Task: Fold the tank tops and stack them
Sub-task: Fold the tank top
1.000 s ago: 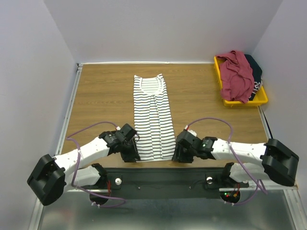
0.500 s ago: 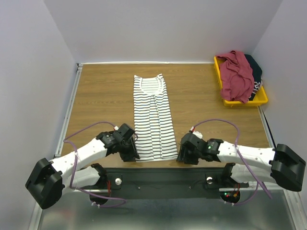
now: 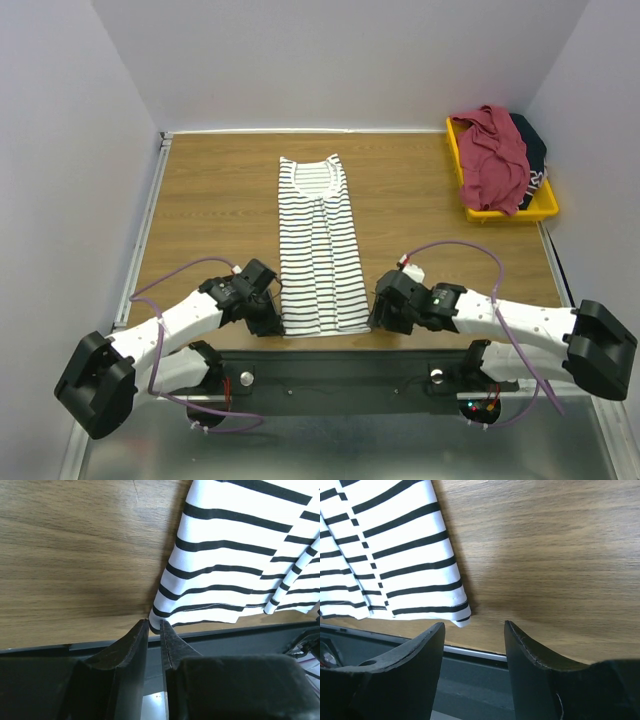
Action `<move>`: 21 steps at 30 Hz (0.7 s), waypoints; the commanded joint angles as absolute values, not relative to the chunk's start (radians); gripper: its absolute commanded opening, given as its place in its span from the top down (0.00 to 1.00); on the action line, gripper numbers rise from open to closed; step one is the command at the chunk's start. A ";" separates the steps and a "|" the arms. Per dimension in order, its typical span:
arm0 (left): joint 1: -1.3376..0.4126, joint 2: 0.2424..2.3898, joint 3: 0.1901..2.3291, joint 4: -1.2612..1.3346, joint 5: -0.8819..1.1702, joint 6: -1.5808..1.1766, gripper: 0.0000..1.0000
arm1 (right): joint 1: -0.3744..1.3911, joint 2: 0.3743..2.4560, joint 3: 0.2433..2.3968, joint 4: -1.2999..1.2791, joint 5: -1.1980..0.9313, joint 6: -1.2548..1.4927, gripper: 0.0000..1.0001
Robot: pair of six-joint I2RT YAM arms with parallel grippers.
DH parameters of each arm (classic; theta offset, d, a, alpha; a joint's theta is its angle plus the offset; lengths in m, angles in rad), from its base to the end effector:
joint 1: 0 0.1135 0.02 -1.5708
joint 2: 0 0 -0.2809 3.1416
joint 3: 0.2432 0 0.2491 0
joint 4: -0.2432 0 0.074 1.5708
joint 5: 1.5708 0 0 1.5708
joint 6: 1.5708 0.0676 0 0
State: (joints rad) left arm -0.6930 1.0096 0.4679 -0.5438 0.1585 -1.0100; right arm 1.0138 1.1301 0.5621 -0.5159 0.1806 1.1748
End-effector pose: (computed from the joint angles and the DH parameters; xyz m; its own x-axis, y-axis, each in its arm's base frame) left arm 0.1272 -0.1195 0.1536 -0.9441 -0.3029 -0.1299 -0.2106 0.8576 -0.4693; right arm 0.1171 0.1650 0.1639 -0.9096 0.2563 -0.3269 0.1261 0.9203 0.3704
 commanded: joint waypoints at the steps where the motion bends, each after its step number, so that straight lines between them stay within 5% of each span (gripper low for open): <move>1: -0.687 1.009 0.457 -0.522 0.153 -0.989 0.73 | 1.006 1.146 0.603 -0.522 0.227 1.174 0.43; 21: -0.686 1.095 0.446 -0.497 0.143 -0.957 0.73 | 1.003 1.275 0.633 -0.496 0.207 1.163 0.49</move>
State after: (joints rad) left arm -0.6914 1.0893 0.4641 -0.4900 0.1589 -0.9791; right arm 1.0080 1.2583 0.6018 -0.5125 0.1898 1.1667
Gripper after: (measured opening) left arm 0.272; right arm 0.519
